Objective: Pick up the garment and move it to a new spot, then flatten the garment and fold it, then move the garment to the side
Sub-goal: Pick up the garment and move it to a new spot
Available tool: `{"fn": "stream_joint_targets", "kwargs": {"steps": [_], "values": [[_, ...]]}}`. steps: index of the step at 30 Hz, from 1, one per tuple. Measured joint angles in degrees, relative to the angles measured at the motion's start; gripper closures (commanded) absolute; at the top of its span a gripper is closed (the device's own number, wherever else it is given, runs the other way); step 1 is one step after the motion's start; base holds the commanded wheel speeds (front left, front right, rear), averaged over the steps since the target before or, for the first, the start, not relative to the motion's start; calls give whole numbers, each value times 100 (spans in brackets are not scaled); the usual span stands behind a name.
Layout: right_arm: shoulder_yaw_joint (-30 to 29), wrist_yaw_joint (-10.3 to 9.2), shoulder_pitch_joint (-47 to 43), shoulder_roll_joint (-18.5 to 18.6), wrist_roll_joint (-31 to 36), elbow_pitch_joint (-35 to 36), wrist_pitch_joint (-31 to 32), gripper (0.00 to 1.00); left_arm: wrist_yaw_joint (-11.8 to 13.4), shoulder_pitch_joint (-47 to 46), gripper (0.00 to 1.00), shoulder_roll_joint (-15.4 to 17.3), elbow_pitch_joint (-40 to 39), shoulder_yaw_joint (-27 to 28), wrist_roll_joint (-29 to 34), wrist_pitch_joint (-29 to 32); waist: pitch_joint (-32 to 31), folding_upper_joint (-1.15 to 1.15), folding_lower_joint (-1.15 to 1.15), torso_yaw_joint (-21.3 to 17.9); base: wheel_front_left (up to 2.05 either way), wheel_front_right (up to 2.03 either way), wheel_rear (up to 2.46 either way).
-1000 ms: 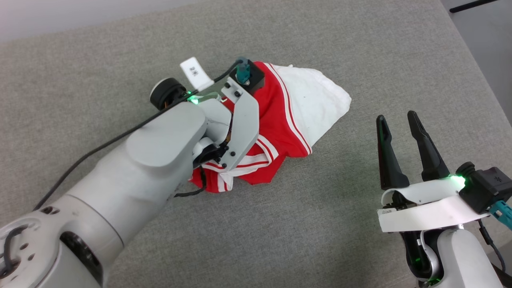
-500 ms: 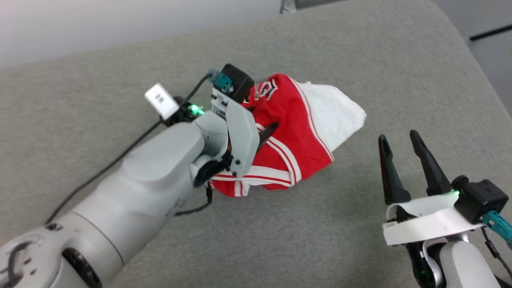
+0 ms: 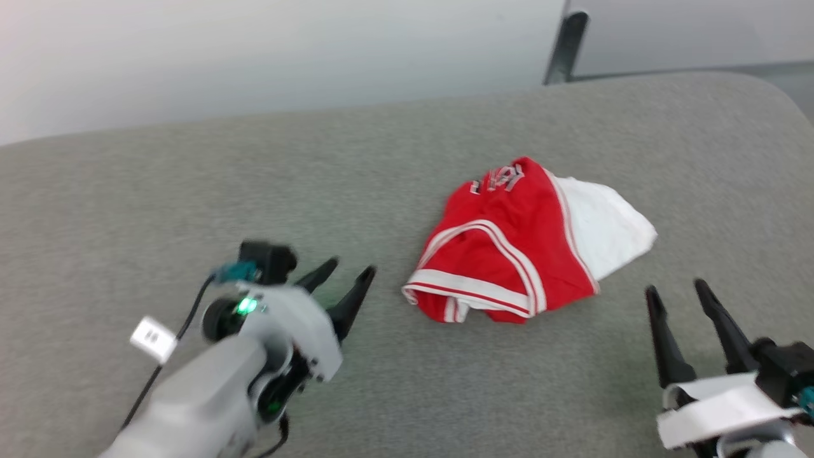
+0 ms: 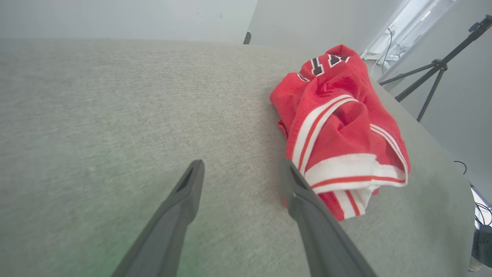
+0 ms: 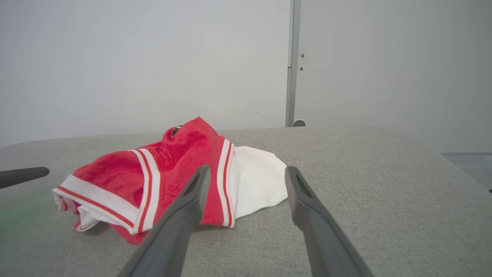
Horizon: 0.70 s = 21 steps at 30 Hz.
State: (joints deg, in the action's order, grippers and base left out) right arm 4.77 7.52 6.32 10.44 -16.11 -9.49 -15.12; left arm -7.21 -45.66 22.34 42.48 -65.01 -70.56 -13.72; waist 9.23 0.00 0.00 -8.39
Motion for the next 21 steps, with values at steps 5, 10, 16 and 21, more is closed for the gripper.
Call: {"fn": "stream_joint_targets", "kwargs": {"steps": [5, 10, 16, 21], "values": [[-229, -1, -359, 221, 9, -52, 8, 0, 201, 771, 0, 207, -152, 666, 132, -125, -205, 0, 0, 385, 0, 0, 0], [-498, 0, -709, 386, -11, -3, 73, 0, 463, 1795, 0, 420, -813, 2025, 935, -141, -408, 0, 0, 736, 0, 0, 0], [-799, 0, -934, 371, -66, 112, 188, 0, 697, 3129, 0, 509, -1552, 3432, 2048, -142, -663, 0, 0, 1064, 0, 0, 0], [-956, 0, -1080, 341, -68, 134, 256, 0, 725, 3927, 0, 266, -2221, 4467, 2873, -142, -884, 0, 0, 1224, 0, 0, 0]]}}
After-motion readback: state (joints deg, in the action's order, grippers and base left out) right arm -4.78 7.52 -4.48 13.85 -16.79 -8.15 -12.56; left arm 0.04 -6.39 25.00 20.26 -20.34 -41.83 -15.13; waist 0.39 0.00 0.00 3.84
